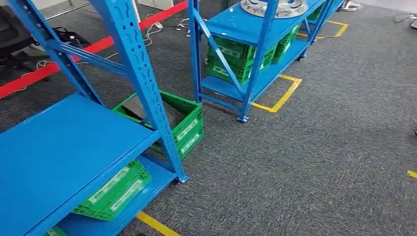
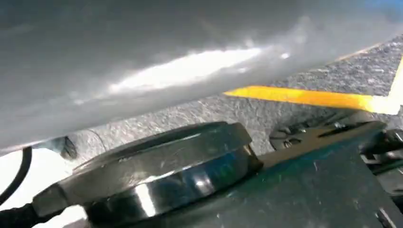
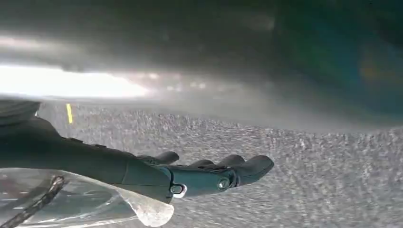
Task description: Take the parts from the cabinet and place them on the table.
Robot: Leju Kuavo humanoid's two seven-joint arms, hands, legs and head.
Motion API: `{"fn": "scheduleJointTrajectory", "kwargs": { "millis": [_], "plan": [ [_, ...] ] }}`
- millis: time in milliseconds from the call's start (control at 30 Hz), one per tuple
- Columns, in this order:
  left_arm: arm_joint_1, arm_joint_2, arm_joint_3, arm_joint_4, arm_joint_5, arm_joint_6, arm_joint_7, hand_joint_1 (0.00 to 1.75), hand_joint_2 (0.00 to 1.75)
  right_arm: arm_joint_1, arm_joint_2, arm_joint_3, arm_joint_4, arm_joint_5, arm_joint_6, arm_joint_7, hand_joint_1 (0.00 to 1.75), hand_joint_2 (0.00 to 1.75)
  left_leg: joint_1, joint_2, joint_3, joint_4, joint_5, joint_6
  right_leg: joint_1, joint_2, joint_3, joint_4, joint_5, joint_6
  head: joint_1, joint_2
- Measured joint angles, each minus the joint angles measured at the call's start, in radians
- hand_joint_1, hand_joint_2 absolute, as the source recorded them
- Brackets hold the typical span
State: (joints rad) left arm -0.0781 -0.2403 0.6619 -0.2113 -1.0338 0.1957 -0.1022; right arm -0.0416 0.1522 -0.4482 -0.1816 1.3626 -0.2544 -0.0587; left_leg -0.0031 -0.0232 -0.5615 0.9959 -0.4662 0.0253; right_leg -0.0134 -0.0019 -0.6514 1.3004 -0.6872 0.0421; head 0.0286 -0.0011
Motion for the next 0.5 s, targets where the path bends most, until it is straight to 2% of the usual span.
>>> {"fn": "scheduleJointTrajectory", "kwargs": {
  "millis": [33, 67, 100, 133, 167, 200, 233, 300, 333, 367, 400, 433, 467, 500],
  "plan": [
    [0.001, 0.000, 0.000, 0.000, 0.000, 0.000, 0.000, 0.00, 0.00, 0.002, 0.000, 0.001, 0.000, 0.000, 0.001, 0.000, 0.00, 0.00, 0.000, -0.014, 0.001, 0.000, 0.000, 0.000, 0.000, 0.000, -0.025, 0.028, 0.009, 0.001, 0.000, 0.000],
    [0.002, 0.000, 0.000, 0.000, 0.000, 0.000, 0.000, 0.00, 0.00, 0.006, 0.000, 0.002, 0.000, 0.000, 0.001, -0.001, 0.00, 0.00, 0.000, -0.030, 0.004, 0.000, -0.001, 0.000, 0.000, 0.000, -0.026, 0.002, 0.046, 0.001, 0.000, 0.000],
    [0.003, 0.000, 0.000, 0.000, 0.000, 0.000, 0.000, 0.00, 0.00, 0.007, 0.000, 0.002, 0.000, 0.000, 0.001, -0.001, 0.00, 0.00, 0.002, -0.046, 0.006, 0.001, -0.003, -0.002, -0.002, 0.002, -0.004, -0.061, 0.094, 0.001, 0.001, 0.000],
    [0.002, 0.000, 0.000, 0.000, 0.000, 0.000, 0.000, 0.00, 0.00, 0.007, 0.000, 0.002, 0.000, 0.000, 0.001, -0.002, 0.00, 0.00, 0.004, -0.062, 0.010, 0.003, -0.005, -0.006, -0.005, 0.015, 0.035, -0.157, 0.152, 0.002, 0.000, 0.000],
    [0.002, 0.000, 0.000, 0.000, 0.000, 0.000, 0.000, 0.00, 0.00, 0.006, 0.000, 0.002, 0.000, 0.000, 0.001, -0.003, 0.00, 0.00, 0.006, -0.074, 0.010, 0.007, -0.009, -0.012, -0.010, 0.049, 0.070, -0.245, 0.191, 0.003, 0.002, 0.000],
    [0.001, 0.000, 0.000, 0.000, 0.000, 0.000, 0.000, 0.00, 0.00, 0.007, 0.000, 0.002, 0.000, 0.000, 0.002, -0.003, 0.00, 0.00, 0.001, -0.084, 0.005, 0.014, -0.014, -0.019, -0.012, 0.092, 0.082, -0.268, 0.169, 0.001, 0.002, 0.000],
    [-0.001, 0.000, 0.000, 0.000, 0.000, 0.000, 0.000, 0.00, 0.00, 0.006, 0.000, 0.003, 0.001, 0.000, 0.001, -0.005, 0.00, 0.00, 0.003, -0.097, -0.001, 0.018, -0.014, -0.023, -0.013, 0.087, 0.095, -0.273, 0.171, -0.009, 0.001, 0.000],
    [0.003, 0.000, 0.000, 0.000, 0.000, 0.000, 0.000, 0.00, 0.00, 0.003, 0.000, 0.003, 0.000, 0.002, 0.002, -0.005, 0.00, 0.00, 0.010, -0.112, -0.005, 0.012, -0.006, -0.036, -0.005, 0.069, 0.093, -0.271, 0.172, -0.023, 0.001, 0.000],
    [0.006, 0.001, 0.000, 0.000, 0.000, 0.000, 0.000, 0.00, 0.00, 0.003, 0.000, 0.004, 0.000, 0.002, 0.002, -0.005, 0.00, 0.00, 0.011, -0.124, -0.008, 0.012, -0.006, -0.041, -0.005, 0.057, 0.095, -0.274, 0.173, -0.028, 0.003, 0.000],
    [0.007, 0.002, 0.000, 0.000, 0.000, 0.001, 0.000, 0.00, 0.00, 0.003, 0.002, 0.006, 0.000, 0.003, 0.002, -0.005, 0.00, 0.00, 0.010, -0.101, -0.008, 0.020, -0.015, -0.045, -0.011, 0.041, 0.098, -0.279, 0.176, -0.035, 0.001, 0.000],
    [0.007, 0.000, 0.000, 0.000, 0.000, 0.001, 0.000, 0.00, 0.00, 0.004, 0.002, 0.007, 0.000, 0.004, 0.002, -0.006, 0.00, 0.00, 0.004, -0.053, -0.018, 0.043, -0.032, -0.049, -0.011, 0.033, 0.100, -0.280, 0.174, -0.038, -0.002, 0.000],
    [0.004, 0.001, 0.000, 0.000, 0.000, 0.001, 0.000, 0.00, 0.00, 0.005, 0.002, 0.007, 0.000, 0.005, 0.002, -0.006, 0.00, 0.00, 0.005, -0.006, -0.055, 0.119, -0.076, -0.055, -0.008, 0.013, 0.101, -0.280, 0.171, -0.047, -0.010, 0.000],
    [0.001, 0.002, 0.000, 0.000, 0.000, 0.001, 0.000, 0.00, 0.00, 0.008, 0.002, 0.007, 0.000, 0.006, 0.002, -0.006, 0.00, 0.00, 0.006, 0.009, -0.095, 0.202, -0.116, -0.058, -0.006, -0.006, 0.102, -0.280, 0.169, -0.050, -0.010, 0.000],
    [0.000, 0.001, 0.000, 0.000, 0.000, 0.001, 0.000, 0.00, 0.00, 0.011, 0.001, 0.007, 0.000, 0.006, 0.002, -0.006, 0.00, 0.00, 0.008, 0.015, -0.133, 0.279, -0.144, -0.060, -0.005, -0.024, 0.103, -0.279, 0.167, -0.052, -0.010, 0.000]
  ]
}}
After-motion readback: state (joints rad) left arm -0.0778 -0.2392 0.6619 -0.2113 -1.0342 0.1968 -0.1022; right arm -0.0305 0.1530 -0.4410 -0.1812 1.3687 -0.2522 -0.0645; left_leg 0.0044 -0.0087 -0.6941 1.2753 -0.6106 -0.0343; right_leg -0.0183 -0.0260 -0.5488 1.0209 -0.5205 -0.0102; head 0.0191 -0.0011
